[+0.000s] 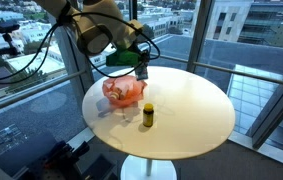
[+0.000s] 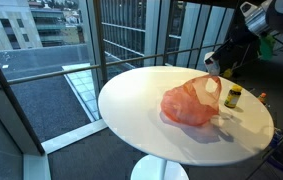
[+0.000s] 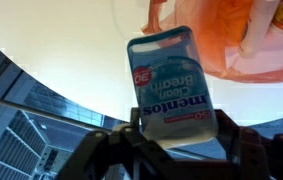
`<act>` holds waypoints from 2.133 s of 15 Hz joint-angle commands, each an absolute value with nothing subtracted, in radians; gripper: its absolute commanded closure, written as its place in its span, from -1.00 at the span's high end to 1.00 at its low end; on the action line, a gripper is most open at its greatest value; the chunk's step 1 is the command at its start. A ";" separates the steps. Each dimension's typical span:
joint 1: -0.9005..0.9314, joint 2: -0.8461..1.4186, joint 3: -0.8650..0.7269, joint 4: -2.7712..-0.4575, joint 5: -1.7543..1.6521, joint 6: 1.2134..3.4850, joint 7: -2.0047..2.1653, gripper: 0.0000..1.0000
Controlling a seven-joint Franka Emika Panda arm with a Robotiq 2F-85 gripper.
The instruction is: Take the box out of the carrier bag
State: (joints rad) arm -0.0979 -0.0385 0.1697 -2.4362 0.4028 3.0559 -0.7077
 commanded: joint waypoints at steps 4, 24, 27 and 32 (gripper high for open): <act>-0.156 -0.057 0.129 -2.475 0.396 3.165 -0.662 -0.06; -0.163 0.147 0.141 -2.456 0.403 3.263 -0.636 0.44; -0.163 0.147 0.141 -2.451 0.403 3.255 -0.636 -0.06; -0.178 0.197 0.176 -2.436 0.402 3.333 -0.635 -0.06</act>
